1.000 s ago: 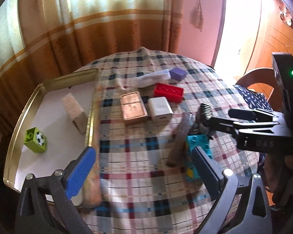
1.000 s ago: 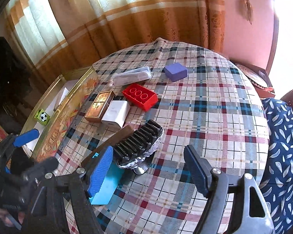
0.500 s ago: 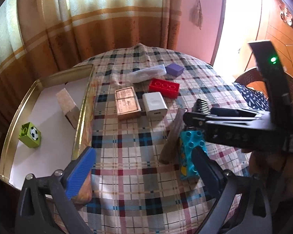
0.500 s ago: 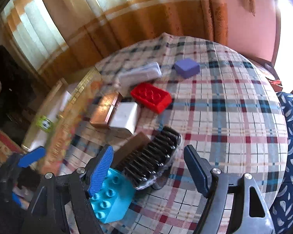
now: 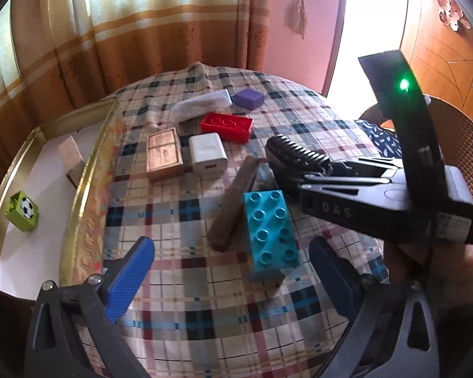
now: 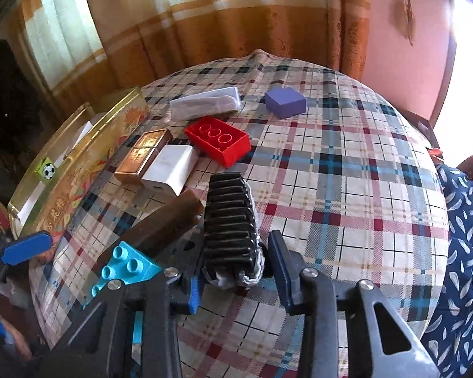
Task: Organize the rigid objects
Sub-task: 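Grasp the blue Duplo brick with the left tool while the right tool grasps the black comb, then lift the blue brick and black comb and carry both toward the gold tray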
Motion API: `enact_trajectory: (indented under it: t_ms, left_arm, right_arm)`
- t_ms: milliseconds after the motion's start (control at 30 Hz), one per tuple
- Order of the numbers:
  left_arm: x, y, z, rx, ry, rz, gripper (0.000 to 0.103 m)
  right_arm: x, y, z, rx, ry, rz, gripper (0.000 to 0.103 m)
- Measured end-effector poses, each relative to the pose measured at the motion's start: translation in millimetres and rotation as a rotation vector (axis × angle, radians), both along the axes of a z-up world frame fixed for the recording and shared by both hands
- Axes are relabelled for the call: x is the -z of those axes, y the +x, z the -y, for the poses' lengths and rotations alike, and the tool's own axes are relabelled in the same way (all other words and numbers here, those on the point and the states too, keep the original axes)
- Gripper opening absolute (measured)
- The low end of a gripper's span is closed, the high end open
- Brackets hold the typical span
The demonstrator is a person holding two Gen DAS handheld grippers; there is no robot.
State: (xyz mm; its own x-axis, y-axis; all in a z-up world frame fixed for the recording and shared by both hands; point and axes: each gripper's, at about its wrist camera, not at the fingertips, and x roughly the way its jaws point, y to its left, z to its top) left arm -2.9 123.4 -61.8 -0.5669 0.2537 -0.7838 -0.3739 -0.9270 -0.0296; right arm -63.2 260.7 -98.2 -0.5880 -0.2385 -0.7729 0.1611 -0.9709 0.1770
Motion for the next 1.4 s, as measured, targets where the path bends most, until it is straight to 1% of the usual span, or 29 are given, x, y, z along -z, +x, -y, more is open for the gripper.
enact_trajectory:
  t_ms: [100,133,200,267,367,500,567,600,667,767,800,867,933,1033,1133,1200,1400]
  left_arm:
    - [5.0,4.8,-5.7,0.005,-0.004,0.004,0.097]
    - [6.3,5.9,-6.7,0.009,-0.001,0.005,0.094]
    - [10.5,7.6,-8.7,0.013,-0.004,0.012,0.088]
    - [15.0,6.0,-9.6,0.011,-0.011,0.022,0.075]
    - [21.2,0.9,-8.8,0.007,0.003,0.044,0.065]
    - [27.5,-4.8,-14.5,0.014,0.001,0.045,0.059]
    - [32.0,-7.3,-17.8,0.023,-0.006,0.050,0.050]
    - [34.1,-9.1,-18.3,0.026,-0.005,0.053,0.047]
    - [33.7,-10.3,-17.3,0.027,-0.007,0.038,0.031]
    - [32.3,-12.7,-9.4,0.005,-0.013,0.011,0.031]
    - [32.1,-13.6,-6.8,-0.003,-0.019,0.001,0.030]
    - [32.2,-13.9,-1.4,-0.021,-0.021,-0.005,0.030]
    - [31.3,-13.5,5.3,-0.039,-0.014,-0.011,0.030]
    - [29.1,-13.7,12.9,-0.059,-0.011,-0.030,0.030]
    - [29.5,-15.2,17.0,-0.072,-0.010,-0.043,0.030]
    - [32.1,-17.0,19.4,-0.079,-0.008,-0.035,0.030]
    - [31.2,-16.1,20.5,-0.088,-0.007,-0.045,0.030]
  right_arm:
    - [-0.4,-1.5,-2.2,-0.011,0.001,0.001,0.040]
    - [-0.9,-1.6,-1.9,-0.011,0.003,-0.001,0.040]
    - [-1.6,-2.2,-1.2,-0.016,0.006,-0.010,0.040]
    - [-0.1,-3.7,0.2,-0.028,0.008,-0.014,0.040]
    - [2.6,-3.7,3.5,-0.044,0.019,-0.017,0.040]
    - [2.9,-5.5,1.6,-0.038,0.002,-0.027,0.040]
    - [2.8,-6.4,-0.1,-0.035,-0.010,-0.028,0.040]
    - [3.0,-6.7,-1.0,-0.034,-0.015,-0.030,0.040]
    - [3.5,-6.8,-2.8,-0.032,-0.029,-0.032,0.040]
    - [3.4,-5.8,-3.1,-0.025,-0.026,-0.038,0.039]
    - [2.9,-4.8,-0.9,-0.027,-0.013,-0.044,0.034]
    - [1.2,-0.3,8.7,-0.041,0.050,-0.073,0.031]
    - [0.3,2.7,17.2,-0.056,0.105,-0.094,0.030]
    - [-1.7,6.8,25.1,-0.069,0.156,-0.125,0.030]
    - [-3.4,8.6,24.0,-0.071,0.153,-0.145,0.030]
    - [-4.7,9.7,21.9,-0.071,0.141,-0.156,0.030]
    - [-6.8,10.0,22.8,-0.076,0.132,-0.166,0.030]
